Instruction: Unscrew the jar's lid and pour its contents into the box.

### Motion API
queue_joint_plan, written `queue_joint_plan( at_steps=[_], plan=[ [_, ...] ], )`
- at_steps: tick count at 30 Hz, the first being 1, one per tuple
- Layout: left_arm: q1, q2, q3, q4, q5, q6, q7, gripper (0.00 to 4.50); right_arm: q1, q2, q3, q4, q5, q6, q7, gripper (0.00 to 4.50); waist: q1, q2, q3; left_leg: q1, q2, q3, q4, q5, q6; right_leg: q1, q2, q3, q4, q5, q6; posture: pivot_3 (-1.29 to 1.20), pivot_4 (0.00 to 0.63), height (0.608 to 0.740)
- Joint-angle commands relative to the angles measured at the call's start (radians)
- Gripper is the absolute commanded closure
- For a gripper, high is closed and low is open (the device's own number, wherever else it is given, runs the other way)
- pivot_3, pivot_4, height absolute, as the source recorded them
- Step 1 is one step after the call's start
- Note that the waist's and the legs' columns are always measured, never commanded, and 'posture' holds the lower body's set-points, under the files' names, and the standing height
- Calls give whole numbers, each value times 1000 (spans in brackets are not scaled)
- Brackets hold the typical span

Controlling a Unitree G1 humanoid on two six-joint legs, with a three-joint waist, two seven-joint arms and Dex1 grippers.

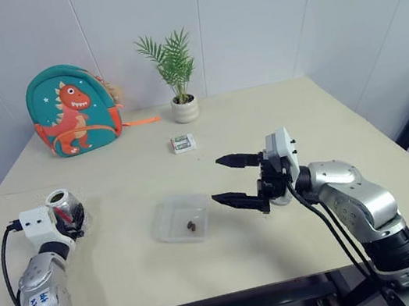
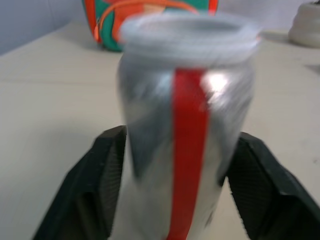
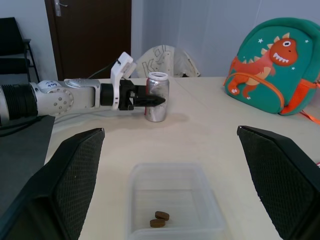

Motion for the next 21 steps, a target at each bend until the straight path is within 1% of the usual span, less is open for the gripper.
queue_joint_plan(
  at_steps=[1,2,5,8,11,14,16,19,21],
  plan=[
    [35,42,11,-64,-16,23,0,324,-28,8,0,-15,14,-5,17,0,-1,0,0,0,0,0,0,0,0,0,0,0,0,0,0,0,150,740],
    [49,48,12,-82,-19,36,-1,35,-29,9,-2,-12,12,-9,18,0,-1,0,0,0,0,0,0,0,0,0,0,0,0,0,0,0,150,740],
    [94,57,31,-157,-40,96,14,35,-31,11,-6,-5,7,-15,19,0,1,0,0,0,0,0,0,0,0,0,0,0,0,0,0,0,150,740],
    [172,65,60,-286,-69,192,33,35,-27,5,-10,-7,7,-14,20,0,-2,0,0,0,0,0,-1,0,0,0,-1,0,0,0,0,0,150,740],
    [262,69,77,-430,-99,271,20,35,-17,-6,-17,-13,12,-8,27,0,-2,0,0,0,0,0,-1,0,0,0,-1,0,-1,0,-1,0,150,740],
    [417,98,117,-605,-134,340,-44,35,-3,-30,-28,-22,31,16,43,0,-6,-1,0,0,1,0,-2,0,0,-1,-1,0,-1,-1,-1,0,150,740],
    [490,119,145,-687,-157,370,-74,35,6,-45,-37,-23,38,22,53,0,-6,-1,0,0,1,0,-4,-1,0,-1,-2,0,-3,-1,-3,0,150,740],
    [592,171,146,-786,-153,342,-172,35,15,-64,-47,-17,37,21,63,0,-4,-1,0,0,1,0,-5,-1,0,-1,-2,-1,-4,-5,-10,0,150,740],
    [637,202,132,-849,-166,323,-250,35,24,-81,-55,-15,36,20,72,0,-2,-1,0,1,1,1,-7,0,0,-1,-3,-1,-6,-10,-20,0,150,740]
  ],
)
